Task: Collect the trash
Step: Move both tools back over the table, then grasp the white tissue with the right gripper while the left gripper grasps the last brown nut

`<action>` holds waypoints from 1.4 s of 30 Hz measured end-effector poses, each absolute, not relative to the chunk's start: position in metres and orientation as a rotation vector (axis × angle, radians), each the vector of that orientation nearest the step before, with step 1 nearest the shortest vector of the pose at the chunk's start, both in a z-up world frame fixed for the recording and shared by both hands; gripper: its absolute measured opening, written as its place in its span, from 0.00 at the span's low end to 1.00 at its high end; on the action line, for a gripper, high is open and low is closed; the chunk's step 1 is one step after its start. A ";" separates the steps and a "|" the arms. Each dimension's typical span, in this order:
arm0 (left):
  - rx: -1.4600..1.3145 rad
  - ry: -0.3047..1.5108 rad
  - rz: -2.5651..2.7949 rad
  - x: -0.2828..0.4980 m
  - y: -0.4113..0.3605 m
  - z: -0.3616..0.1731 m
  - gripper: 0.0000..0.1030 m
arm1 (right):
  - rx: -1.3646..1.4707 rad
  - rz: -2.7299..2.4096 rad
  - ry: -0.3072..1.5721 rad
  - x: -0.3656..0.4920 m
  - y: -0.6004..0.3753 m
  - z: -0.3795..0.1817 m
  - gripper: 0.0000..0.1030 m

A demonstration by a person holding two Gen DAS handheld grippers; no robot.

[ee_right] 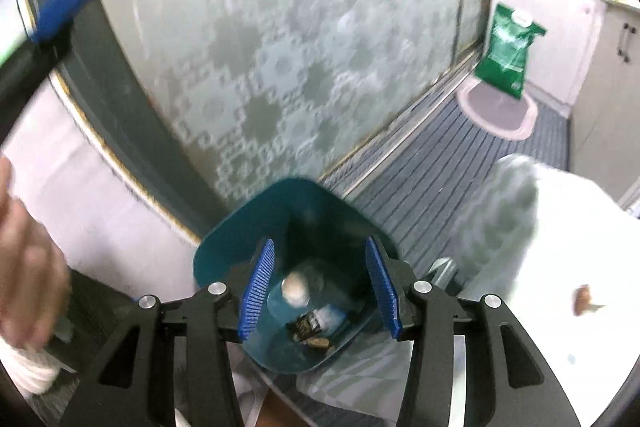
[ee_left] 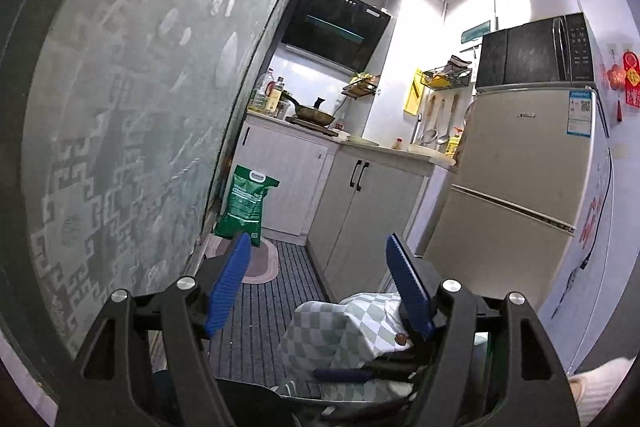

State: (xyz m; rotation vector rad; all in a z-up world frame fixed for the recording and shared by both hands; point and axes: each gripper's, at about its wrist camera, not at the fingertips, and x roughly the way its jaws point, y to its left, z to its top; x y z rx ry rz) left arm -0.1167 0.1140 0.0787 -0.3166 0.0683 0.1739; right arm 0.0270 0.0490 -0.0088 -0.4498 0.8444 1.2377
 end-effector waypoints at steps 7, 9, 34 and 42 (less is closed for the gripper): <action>-0.289 0.119 0.140 -0.094 0.093 0.074 0.71 | -0.339 1.111 0.780 0.075 -0.005 0.023 0.47; -0.283 0.141 0.122 -0.087 0.088 0.071 0.71 | -0.311 1.060 0.773 0.091 -0.024 0.029 0.47; -0.164 0.571 0.010 0.045 0.027 -0.010 0.27 | 0.093 0.836 1.022 0.199 -0.128 -0.013 0.47; -0.171 0.624 -0.045 0.062 0.017 -0.020 0.26 | 0.085 0.857 1.049 0.202 -0.122 -0.022 0.38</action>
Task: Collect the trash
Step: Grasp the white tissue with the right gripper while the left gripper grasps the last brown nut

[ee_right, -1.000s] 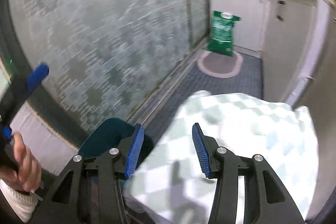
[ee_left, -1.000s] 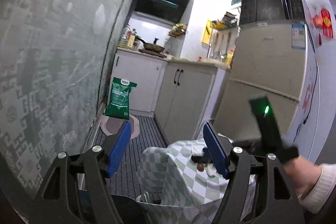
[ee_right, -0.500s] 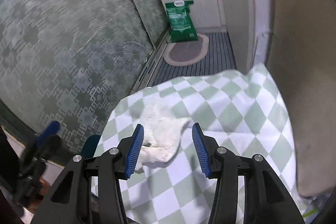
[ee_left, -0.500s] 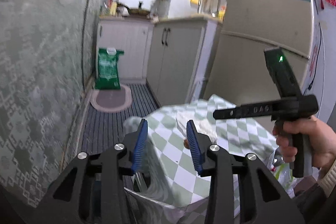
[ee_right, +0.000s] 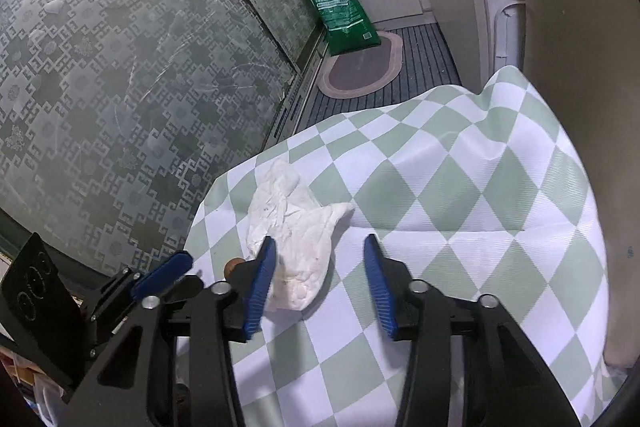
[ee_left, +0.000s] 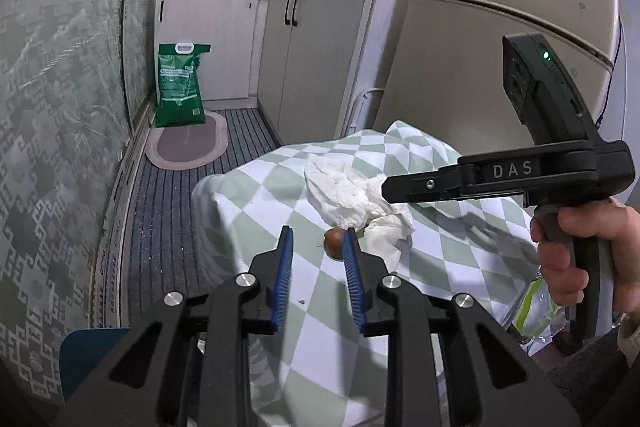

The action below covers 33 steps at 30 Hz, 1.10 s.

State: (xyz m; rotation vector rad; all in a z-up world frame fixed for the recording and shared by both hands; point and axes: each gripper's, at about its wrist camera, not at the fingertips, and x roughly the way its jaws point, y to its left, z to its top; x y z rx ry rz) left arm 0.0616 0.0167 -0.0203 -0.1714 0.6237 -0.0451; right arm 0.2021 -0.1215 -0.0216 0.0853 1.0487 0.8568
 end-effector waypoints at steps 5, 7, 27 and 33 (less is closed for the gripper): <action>-0.160 0.658 -0.054 0.069 0.012 -0.026 0.25 | 0.046 0.872 1.048 0.200 -0.112 -0.024 0.25; -0.154 0.666 -0.052 0.071 0.011 -0.027 0.24 | 0.038 0.872 1.043 0.201 -0.111 -0.024 0.08; -0.090 0.722 -0.009 0.094 -0.008 -0.028 0.20 | 0.082 0.887 0.894 0.202 -0.157 0.021 0.04; -0.072 0.725 0.007 0.093 -0.011 -0.029 0.18 | 0.065 0.879 0.869 0.197 -0.161 0.029 0.04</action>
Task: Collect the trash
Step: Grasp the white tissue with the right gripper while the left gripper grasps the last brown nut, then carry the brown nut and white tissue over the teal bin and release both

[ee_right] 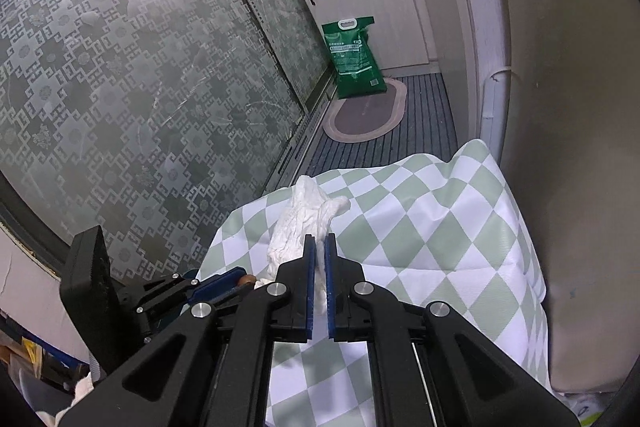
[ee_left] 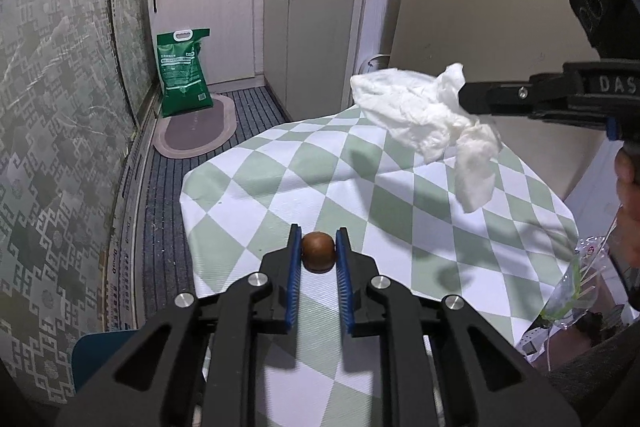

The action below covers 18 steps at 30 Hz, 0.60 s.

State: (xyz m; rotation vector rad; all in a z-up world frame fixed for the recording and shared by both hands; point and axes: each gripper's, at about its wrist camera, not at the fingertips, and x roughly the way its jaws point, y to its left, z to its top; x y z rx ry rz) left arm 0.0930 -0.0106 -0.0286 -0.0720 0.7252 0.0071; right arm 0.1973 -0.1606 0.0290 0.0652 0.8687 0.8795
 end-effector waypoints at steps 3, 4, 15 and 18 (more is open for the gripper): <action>-0.084 0.718 0.010 0.090 -0.009 -0.027 0.17 | 0.059 0.882 0.849 0.193 -0.162 0.035 0.04; -0.093 0.714 0.010 0.089 -0.008 -0.026 0.17 | 0.058 0.884 0.844 0.191 -0.162 0.037 0.04; -0.156 0.599 0.038 0.062 0.012 0.004 0.17 | 0.019 0.901 0.820 0.173 -0.152 0.044 0.04; -0.171 0.566 0.046 0.054 0.016 0.013 0.17 | 0.011 0.914 0.814 0.168 -0.147 0.046 0.04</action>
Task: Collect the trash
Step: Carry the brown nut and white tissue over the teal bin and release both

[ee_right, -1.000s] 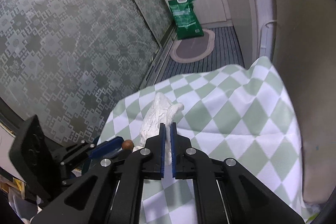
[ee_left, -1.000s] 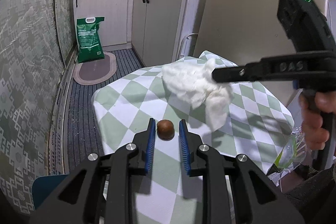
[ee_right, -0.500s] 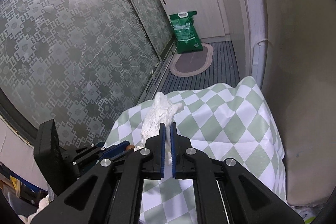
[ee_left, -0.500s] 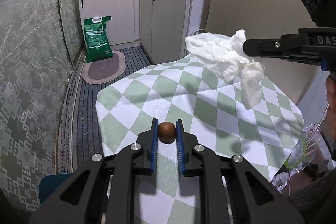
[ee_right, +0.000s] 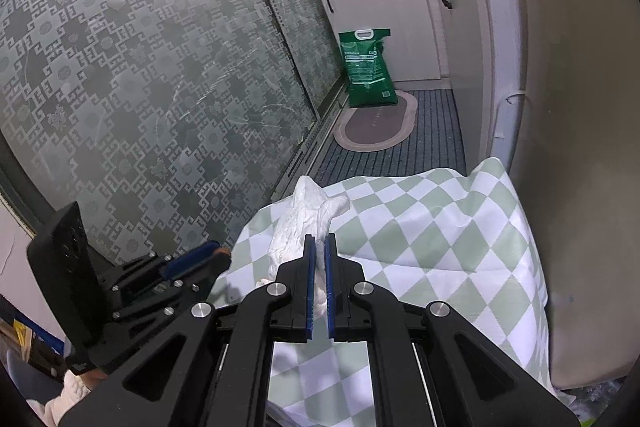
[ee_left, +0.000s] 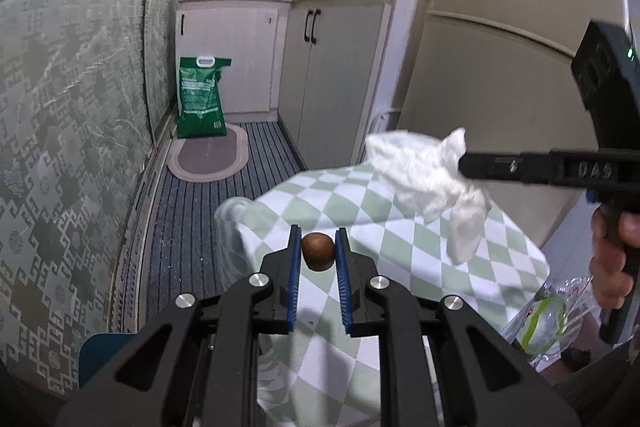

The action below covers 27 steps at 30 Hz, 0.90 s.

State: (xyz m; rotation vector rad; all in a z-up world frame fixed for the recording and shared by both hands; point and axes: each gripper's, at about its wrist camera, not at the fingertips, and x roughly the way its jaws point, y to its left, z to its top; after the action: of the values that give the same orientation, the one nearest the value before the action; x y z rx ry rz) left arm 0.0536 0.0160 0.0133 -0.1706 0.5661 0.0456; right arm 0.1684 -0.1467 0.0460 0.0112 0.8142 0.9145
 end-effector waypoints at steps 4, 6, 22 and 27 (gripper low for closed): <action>-0.193 0.523 0.072 0.041 0.028 0.024 0.17 | -0.004 0.937 0.810 0.161 -0.138 0.048 0.04; -0.207 0.511 0.096 0.034 0.038 0.027 0.17 | -0.012 0.950 0.809 0.157 -0.132 0.049 0.04; -0.235 0.644 0.278 -0.007 0.094 0.010 0.17 | -0.044 1.066 0.784 0.126 -0.081 0.067 0.04; -0.235 0.750 0.325 -0.010 0.109 -0.010 0.17 | -0.065 1.100 0.776 0.115 -0.062 0.071 0.04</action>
State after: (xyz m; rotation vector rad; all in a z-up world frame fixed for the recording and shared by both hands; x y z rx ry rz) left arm -0.0099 0.1086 -0.0101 -0.2351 0.7502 0.3246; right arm 0.1154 -0.0621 0.0708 -0.0647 0.7760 1.1000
